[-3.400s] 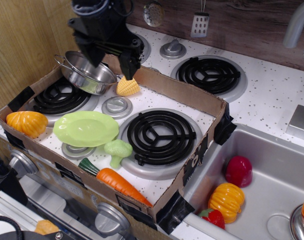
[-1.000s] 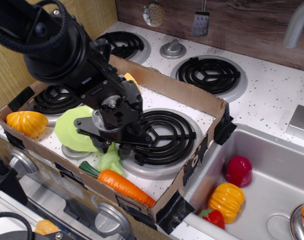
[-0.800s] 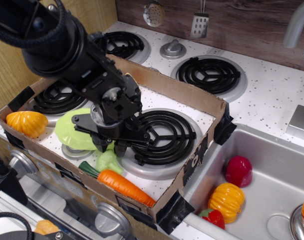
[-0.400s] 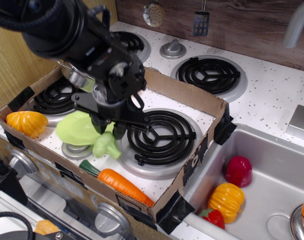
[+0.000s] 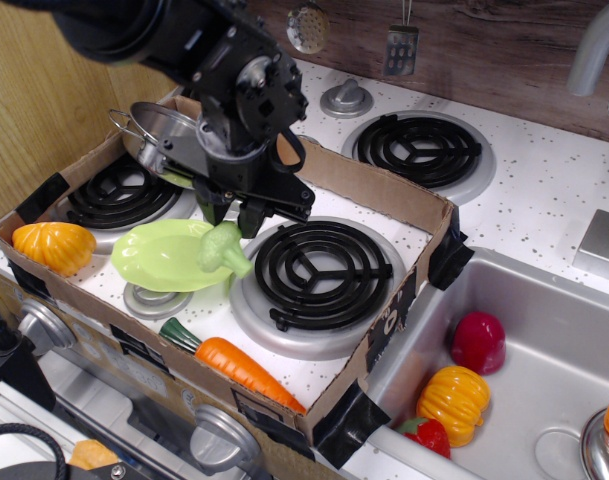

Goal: Put broccoli in pot

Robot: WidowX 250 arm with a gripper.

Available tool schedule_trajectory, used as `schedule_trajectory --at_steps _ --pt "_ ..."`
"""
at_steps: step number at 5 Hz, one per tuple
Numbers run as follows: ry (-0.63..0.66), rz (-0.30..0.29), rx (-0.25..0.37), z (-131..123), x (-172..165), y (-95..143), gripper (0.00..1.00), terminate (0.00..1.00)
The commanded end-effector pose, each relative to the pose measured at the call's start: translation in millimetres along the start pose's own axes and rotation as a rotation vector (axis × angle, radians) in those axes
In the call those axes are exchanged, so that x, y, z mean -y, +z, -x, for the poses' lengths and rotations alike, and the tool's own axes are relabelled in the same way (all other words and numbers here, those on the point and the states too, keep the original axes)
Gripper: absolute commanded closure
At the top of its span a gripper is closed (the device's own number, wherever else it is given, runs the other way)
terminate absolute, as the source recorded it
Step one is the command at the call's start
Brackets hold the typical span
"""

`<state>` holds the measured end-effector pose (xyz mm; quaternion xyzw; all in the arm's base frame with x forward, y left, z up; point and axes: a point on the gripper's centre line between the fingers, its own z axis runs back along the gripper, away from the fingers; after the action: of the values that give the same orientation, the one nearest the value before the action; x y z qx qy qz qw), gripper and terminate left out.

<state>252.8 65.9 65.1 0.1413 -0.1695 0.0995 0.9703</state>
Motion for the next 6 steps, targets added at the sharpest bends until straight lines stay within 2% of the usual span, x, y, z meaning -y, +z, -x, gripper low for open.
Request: schedule_trajectory --at_steps 1,3,4,5,6 --pt "-0.118 -0.010 0.103 -48 -16 3 1.00 0.00" --pt "-0.298 -0.010 0.228 -119 -59 -3 1.00 0.00" --pt "-0.357 -0.029 0.274 -143 -75 -2 1.00 0.00" --pt "-0.356 -0.041 0.300 -146 -90 -6 1.00 0.00" --pt "-0.320 -0.048 0.333 -130 -93 -18 0.00 0.00"
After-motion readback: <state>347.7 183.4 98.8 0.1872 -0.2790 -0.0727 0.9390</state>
